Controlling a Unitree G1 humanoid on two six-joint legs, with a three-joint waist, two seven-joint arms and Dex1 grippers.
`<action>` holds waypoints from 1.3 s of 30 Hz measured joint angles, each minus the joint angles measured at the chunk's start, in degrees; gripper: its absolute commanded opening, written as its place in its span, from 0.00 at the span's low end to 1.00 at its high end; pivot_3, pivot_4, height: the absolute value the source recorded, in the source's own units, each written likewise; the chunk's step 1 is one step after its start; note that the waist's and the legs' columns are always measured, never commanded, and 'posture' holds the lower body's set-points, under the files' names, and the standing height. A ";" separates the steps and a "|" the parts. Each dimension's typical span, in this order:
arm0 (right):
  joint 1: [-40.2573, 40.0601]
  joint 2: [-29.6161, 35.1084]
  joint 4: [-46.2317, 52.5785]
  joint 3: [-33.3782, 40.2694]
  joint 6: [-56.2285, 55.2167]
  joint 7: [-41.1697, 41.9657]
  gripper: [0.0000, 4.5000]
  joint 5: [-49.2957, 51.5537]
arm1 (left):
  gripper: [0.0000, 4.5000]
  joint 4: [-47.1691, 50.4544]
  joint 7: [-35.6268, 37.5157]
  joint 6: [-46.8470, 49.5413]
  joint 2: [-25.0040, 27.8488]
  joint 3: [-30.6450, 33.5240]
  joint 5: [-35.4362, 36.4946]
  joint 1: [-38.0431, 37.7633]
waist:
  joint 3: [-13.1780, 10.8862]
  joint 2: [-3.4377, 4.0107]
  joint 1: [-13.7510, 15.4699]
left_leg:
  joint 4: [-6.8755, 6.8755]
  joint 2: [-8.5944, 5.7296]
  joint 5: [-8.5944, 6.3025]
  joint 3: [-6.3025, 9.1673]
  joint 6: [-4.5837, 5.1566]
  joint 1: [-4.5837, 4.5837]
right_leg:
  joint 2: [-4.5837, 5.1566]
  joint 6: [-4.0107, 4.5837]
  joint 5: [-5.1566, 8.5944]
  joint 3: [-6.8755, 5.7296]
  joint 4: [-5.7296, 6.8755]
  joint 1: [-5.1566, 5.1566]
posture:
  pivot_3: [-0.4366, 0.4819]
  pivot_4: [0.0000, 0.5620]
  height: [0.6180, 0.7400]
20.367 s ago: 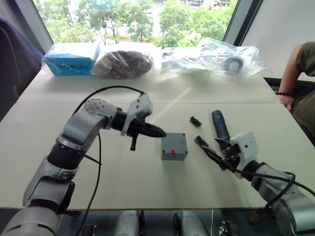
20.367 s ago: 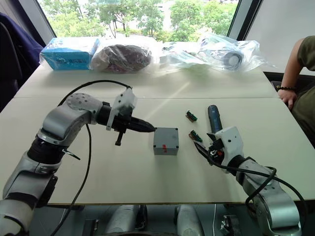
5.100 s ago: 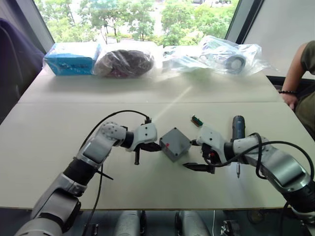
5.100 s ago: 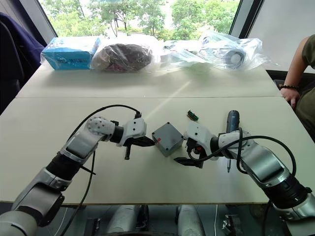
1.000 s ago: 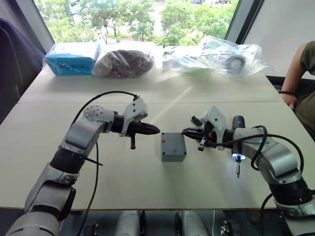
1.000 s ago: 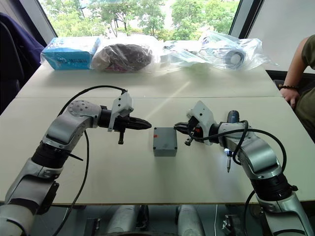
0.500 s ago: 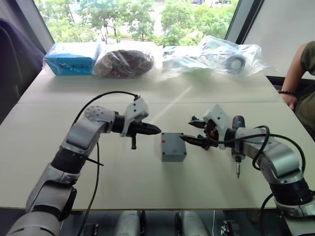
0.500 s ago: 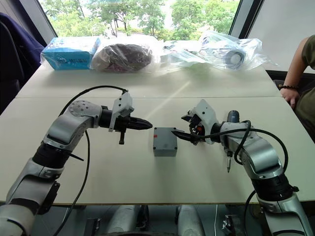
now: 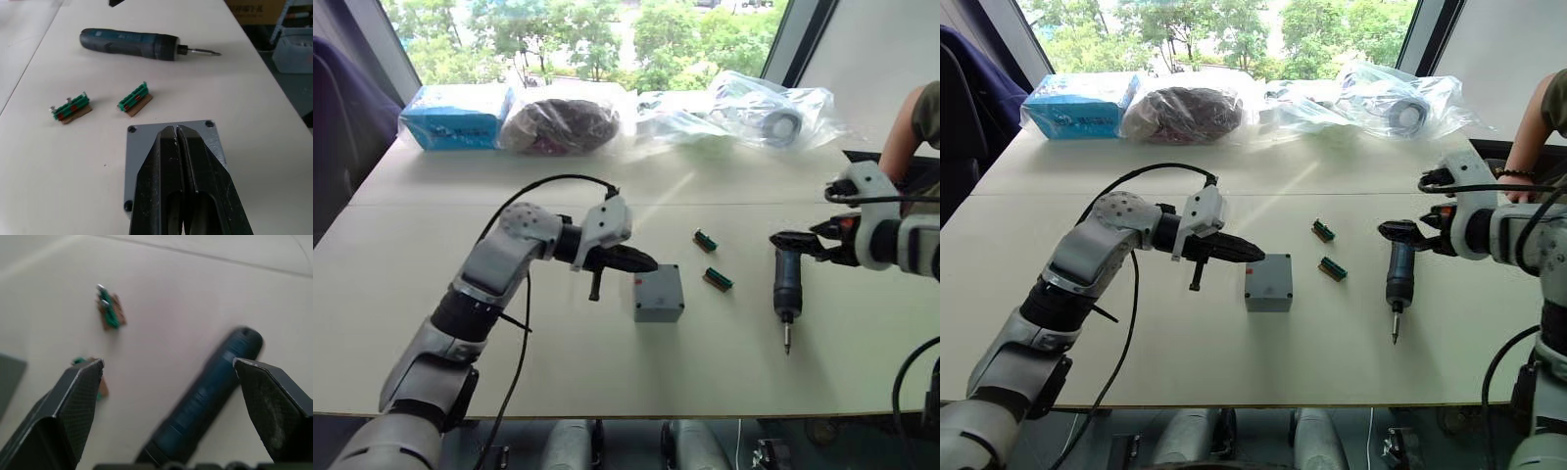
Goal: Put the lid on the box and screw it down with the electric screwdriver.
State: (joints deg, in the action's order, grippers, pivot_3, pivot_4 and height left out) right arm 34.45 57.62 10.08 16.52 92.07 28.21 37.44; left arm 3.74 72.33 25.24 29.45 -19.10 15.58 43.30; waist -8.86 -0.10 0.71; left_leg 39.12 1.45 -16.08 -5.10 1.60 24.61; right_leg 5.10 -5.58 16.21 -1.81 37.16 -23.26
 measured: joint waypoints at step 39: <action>14.92 0.83 -33.98 -31.08 0.04 -8.11 0.40 12.86 | 0.00 10.45 -8.25 4.73 -0.70 -1.46 0.35 -6.75 | 0.06 -0.11 -0.10 | 0.03 0.08 -0.03 0.01 0.05 -0.04 | -0.07 0.00 -0.01 0.00 -0.06 0.06 | 0.48 0.27 1.00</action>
State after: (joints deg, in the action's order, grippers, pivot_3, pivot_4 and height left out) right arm 49.37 58.45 -23.91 -14.56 92.11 20.10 50.30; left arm 14.19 64.08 29.97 28.75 -20.55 15.92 36.54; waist -8.80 -0.21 0.61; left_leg 39.15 1.53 -16.11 -5.09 1.64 24.58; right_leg 5.03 -5.57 16.20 -1.81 37.10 -23.20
